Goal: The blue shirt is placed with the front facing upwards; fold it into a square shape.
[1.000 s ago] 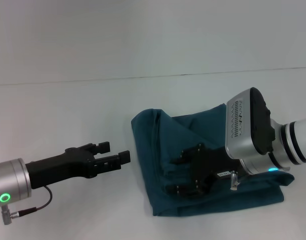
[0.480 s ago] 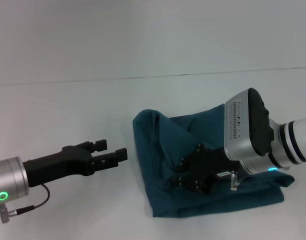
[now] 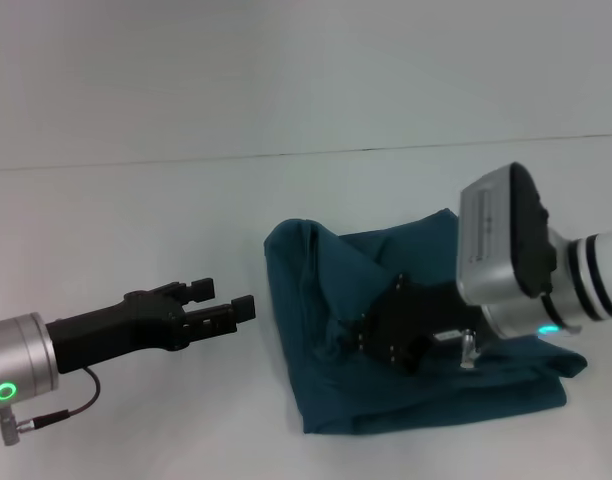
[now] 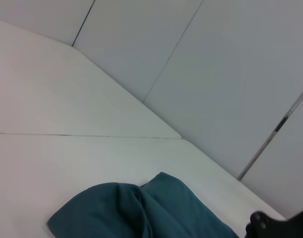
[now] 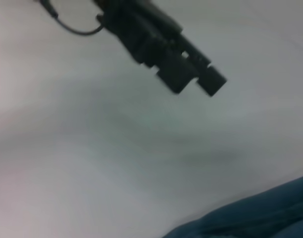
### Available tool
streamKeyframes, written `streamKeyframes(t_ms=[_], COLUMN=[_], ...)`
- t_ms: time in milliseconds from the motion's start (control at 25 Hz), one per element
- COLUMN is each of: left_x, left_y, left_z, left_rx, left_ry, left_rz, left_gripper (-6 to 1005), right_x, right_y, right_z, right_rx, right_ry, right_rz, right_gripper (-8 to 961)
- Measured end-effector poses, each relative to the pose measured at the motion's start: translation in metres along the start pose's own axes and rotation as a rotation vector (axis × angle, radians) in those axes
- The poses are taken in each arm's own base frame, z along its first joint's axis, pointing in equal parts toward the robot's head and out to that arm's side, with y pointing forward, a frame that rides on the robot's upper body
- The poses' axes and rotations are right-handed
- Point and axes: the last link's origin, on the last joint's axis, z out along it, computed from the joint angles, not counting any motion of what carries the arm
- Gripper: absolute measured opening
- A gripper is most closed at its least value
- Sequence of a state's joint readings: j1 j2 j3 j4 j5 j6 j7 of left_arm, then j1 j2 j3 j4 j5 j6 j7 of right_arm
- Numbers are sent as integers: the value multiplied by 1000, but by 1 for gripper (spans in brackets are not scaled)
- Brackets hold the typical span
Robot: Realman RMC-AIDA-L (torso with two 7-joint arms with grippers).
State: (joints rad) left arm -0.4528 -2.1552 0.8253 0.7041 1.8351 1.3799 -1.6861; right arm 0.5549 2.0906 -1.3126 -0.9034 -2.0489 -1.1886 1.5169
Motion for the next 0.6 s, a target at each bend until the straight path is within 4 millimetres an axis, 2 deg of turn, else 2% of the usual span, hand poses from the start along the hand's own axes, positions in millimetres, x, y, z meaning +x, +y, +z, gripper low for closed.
streamKeyframes(t_ms=[600], left_x=[2], left_y=[0], left_z=[-1], left_rx=[-2], left_ry=[11], left_rz=[-4], left_gripper=[902], right_x=[16], right_y=[-39], right_z=[-38], right_rx=[242], right_ry=[-109], right_rz=[172], right_gripper=[72])
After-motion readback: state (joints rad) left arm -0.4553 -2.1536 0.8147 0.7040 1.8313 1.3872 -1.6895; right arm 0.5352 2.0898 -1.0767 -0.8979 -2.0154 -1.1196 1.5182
